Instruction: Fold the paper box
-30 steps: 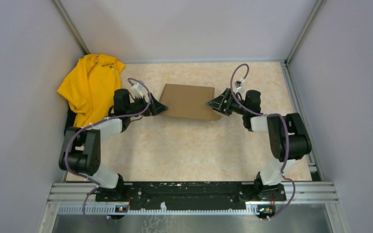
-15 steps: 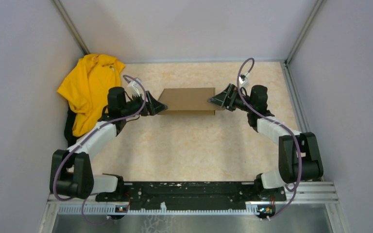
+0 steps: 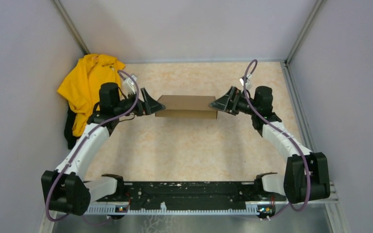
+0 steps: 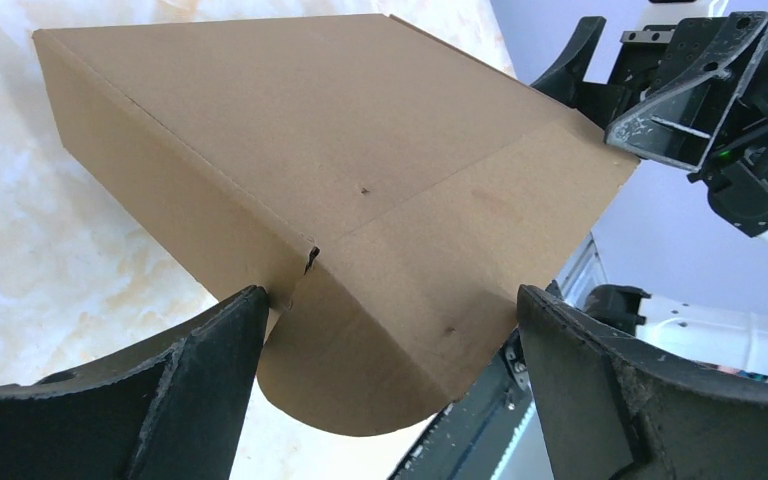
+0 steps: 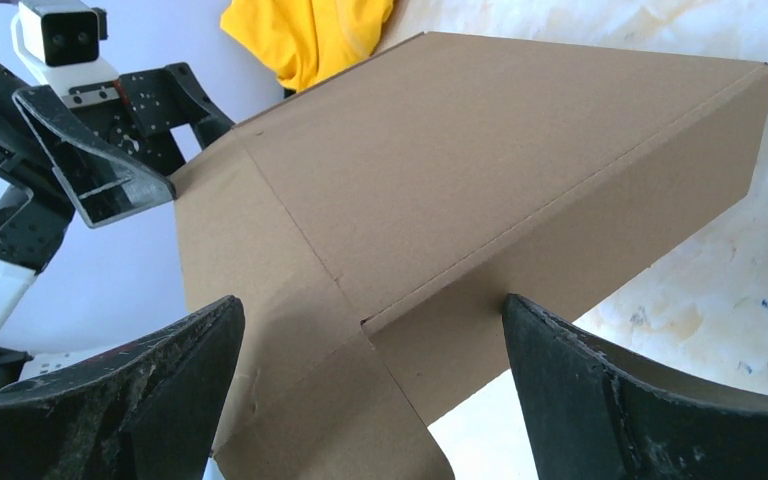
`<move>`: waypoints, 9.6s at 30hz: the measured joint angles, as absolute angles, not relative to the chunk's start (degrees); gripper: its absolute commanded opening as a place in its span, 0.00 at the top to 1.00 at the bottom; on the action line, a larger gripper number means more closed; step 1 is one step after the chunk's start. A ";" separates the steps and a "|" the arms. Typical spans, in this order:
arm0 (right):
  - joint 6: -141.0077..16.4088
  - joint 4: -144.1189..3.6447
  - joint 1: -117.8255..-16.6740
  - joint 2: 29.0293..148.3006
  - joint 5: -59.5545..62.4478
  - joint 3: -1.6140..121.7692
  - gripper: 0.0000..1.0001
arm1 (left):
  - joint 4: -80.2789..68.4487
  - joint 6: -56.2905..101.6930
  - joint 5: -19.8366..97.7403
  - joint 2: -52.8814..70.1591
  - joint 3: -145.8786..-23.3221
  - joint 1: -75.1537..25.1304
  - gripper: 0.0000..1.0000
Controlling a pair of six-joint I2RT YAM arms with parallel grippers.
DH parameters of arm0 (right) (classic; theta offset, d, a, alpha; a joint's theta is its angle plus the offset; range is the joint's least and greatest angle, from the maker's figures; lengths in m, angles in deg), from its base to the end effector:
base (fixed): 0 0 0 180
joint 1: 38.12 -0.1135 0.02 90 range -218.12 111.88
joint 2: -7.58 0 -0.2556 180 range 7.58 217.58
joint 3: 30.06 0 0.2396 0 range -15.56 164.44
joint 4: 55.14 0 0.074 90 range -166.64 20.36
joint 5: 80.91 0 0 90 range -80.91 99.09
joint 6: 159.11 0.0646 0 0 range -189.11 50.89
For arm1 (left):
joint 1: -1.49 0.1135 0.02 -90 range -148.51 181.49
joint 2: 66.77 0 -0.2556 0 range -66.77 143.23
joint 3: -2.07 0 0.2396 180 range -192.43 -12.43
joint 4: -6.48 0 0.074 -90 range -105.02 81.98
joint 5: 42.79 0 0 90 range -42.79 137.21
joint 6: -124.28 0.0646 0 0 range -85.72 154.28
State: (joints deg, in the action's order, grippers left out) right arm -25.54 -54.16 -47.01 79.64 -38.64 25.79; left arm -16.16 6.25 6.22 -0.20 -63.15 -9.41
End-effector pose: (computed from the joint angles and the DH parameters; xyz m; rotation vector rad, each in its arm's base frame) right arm 0.2739 0.0912 0.2589 -0.0463 1.9806 1.3787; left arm 0.2572 -0.0927 0.2925 0.1826 2.0530 -1.1394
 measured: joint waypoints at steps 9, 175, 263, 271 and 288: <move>-26.61 -63.01 -47.20 75.11 -40.76 23.64 0.01 | -25.60 5.18 5.63 -3.90 -64.29 -9.78 0.01; -38.92 -85.13 -48.49 76.77 -13.35 52.63 0.01 | -44.55 19.45 37.24 -2.98 -93.27 -10.59 0.01; -80.58 -89.70 -53.39 87.22 -10.27 56.56 0.67 | -39.39 36.83 46.15 3.32 -82.67 -24.40 0.15; -80.62 -89.50 -53.39 88.79 -9.41 57.74 0.69 | -38.67 36.89 46.33 4.85 -82.67 -24.40 0.19; -80.62 -89.59 -53.94 89.25 -8.71 58.00 0.69 | -36.64 36.74 46.50 6.62 -82.67 -24.40 0.40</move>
State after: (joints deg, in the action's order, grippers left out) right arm -80.62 -89.59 -53.94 89.25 -8.71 58.00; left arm -36.64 36.74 46.50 6.62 -82.67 -24.40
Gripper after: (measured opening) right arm 0.307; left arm 0.625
